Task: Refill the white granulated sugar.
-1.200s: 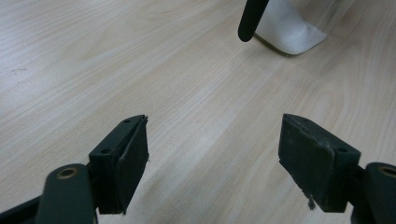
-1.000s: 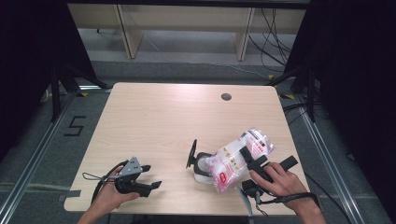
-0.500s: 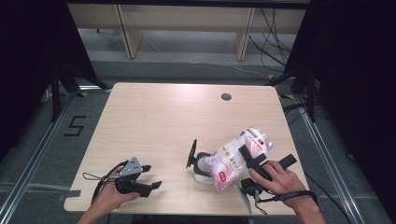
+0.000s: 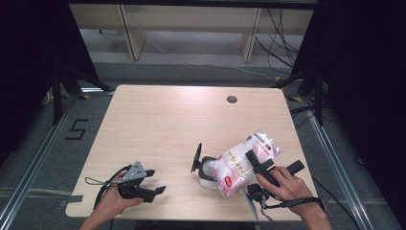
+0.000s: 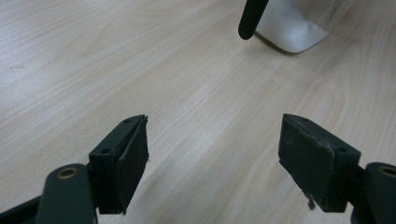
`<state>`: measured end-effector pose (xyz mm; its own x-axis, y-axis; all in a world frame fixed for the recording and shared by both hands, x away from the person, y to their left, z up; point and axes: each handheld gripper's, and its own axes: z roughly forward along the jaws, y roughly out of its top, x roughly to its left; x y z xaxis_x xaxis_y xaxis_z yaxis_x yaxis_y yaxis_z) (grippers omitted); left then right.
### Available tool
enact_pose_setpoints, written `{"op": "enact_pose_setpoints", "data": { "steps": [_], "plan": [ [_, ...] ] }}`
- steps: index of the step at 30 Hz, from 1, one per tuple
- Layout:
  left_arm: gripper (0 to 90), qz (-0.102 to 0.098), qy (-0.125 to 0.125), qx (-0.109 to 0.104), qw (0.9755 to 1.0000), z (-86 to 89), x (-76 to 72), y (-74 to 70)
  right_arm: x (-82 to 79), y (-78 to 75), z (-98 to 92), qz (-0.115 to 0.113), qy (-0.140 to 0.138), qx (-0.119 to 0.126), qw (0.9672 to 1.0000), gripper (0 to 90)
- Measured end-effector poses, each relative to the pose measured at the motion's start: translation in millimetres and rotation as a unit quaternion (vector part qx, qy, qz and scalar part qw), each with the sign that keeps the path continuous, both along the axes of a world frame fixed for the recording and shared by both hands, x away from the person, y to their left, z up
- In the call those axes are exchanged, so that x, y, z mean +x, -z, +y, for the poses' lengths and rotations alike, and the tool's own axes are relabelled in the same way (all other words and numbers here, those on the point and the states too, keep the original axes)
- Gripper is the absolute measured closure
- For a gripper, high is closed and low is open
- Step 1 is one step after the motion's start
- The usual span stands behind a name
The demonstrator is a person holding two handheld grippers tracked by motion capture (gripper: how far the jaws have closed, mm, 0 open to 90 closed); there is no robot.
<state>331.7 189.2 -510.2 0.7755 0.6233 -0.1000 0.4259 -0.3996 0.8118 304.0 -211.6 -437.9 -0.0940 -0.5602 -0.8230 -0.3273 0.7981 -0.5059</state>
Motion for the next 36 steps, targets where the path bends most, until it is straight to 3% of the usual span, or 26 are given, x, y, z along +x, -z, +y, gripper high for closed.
{"op": "enact_pose_setpoints", "data": {
  "steps": [10, 11, 15, 17, 19, 20, 23, 27, 28, 29, 31, 33, 34, 36],
  "plan": [
    [24.1, -0.005, 0.005, 0.004, 1.0, 0.5, 0.7, -0.2, 0.3, 6.6, -3.9, 0.003, 0.008, 0.029, 0.9995, 65.2],
    [24.1, -0.005, 0.005, 0.004, 1.0, 0.5, 0.6, -0.1, 1.4, 5.6, -4.1, 0.004, 0.001, 0.021, 0.9998, 65.2],
    [24.1, -0.005, 0.004, 0.0, 1.0, -0.5, 0.3, 0.1, 1.9, 8.7, -7.6, 0.009, 0.003, 0.029, 0.9995, 65.5],
    [24.1, 0.004, 0.0, 0.0, 1.0, -0.4, -0.6, -0.1, 3.9, 10.4, -7.1, 0.017, -0.004, 0.037, 0.9992, 65.9],
    [24.1, 0.0, 0.001, 0.011, 0.9999, 1.0, 0.3, -0.5, 3.7, 12.2, -8.8, 0.025, 0.002, 0.049, 0.9985, 66.4],
    [24.2, -0.001, 0.002, 0.008, 1.0, 0.9, 0.2, -0.5, 4.0, 14.4, -11.1, 0.031, -0.001, 0.069, 0.9971, 66.6],
    [24.2, 0.001, 0.001, 0.002, 1.0, 0.3, -0.4, -0.5, 5.2, 16.3, -14.2, 0.045, -0.009, 0.09, 0.9949, 67.0],
    [24.2, 0.001, 0.002, 0.001, 1.0, 0.6, -0.5, -0.8, 3.6, 18.3, -21.5, 0.065, -0.003, 0.123, 0.9902, 67.5],
    [24.2, -0.001, 0.0, -0.001, 1.0, 0.4, -0.7, -0.6, 1.6, 19.8, -24.6, 0.068, -0.005, 0.144, 0.9873, 67.7],
    [24.2, -0.004, 0.002, -0.001, 1.0, 0.6, -0.3, -0.6, -1.1, 19.5, -26.6, 0.065, -0.014, 0.148, 0.9867, 67.9],
    [24.2, 0.001, 0.0, 0.005, 1.0, 1.1, -0.1, -0.5, -9.3, 16.1, -30.3, 0.079, -0.002, 0.169, 0.9824, 68.0],
    [24.2, 0.001, 0.001, 0.002, 1.0, -0.1, -0.4, 0.4, -14.0, 12.3, -36.2, 0.086, -0.011, 0.207, 0.9745, 68.0],
    [24.2, -0.002, 0.003, 0.007, 1.0, 0.0, -0.3, 0.1, -15.6, 11.1, -39.8, 0.099, -0.002, 0.233, 0.9673, 68.0],
    [24.2, 0.004, 0.001, 0.0, 1.0, -1.4, -1.5, -0.5, -16.4, 6.1, -45.3, 0.097, -0.01, 0.256, 0.9617, 68.1]
  ]
}}
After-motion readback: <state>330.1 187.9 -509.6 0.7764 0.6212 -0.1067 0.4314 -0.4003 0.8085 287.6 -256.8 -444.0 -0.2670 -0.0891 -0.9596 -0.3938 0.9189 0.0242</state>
